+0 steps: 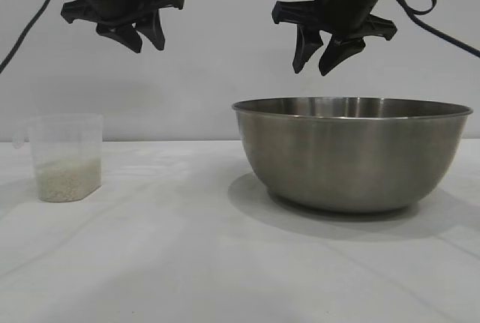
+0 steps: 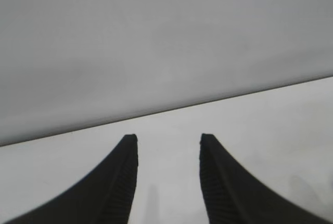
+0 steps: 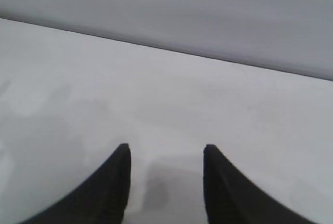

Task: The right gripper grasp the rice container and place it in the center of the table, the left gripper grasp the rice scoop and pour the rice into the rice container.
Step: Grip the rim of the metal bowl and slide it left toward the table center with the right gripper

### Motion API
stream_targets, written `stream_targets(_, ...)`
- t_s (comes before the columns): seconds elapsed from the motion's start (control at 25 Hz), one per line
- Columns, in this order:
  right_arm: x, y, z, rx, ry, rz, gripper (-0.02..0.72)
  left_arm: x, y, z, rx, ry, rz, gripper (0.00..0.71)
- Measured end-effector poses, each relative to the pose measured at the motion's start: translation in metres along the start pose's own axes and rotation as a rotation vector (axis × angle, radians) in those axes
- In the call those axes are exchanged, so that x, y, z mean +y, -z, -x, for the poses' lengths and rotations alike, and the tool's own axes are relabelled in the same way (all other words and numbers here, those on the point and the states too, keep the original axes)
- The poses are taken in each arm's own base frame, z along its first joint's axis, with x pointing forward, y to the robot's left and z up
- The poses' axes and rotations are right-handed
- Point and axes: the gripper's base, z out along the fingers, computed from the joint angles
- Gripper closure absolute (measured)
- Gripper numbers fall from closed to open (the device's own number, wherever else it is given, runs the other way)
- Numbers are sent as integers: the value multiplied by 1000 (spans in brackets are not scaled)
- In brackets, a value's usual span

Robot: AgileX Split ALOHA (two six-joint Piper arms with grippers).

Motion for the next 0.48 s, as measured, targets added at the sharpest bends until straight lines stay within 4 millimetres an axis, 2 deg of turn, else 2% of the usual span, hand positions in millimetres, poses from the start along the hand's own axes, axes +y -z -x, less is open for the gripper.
stream_targets(0.48,0,4,-1,25,13,0,409,0,0,-2,24,-4,-1,476)
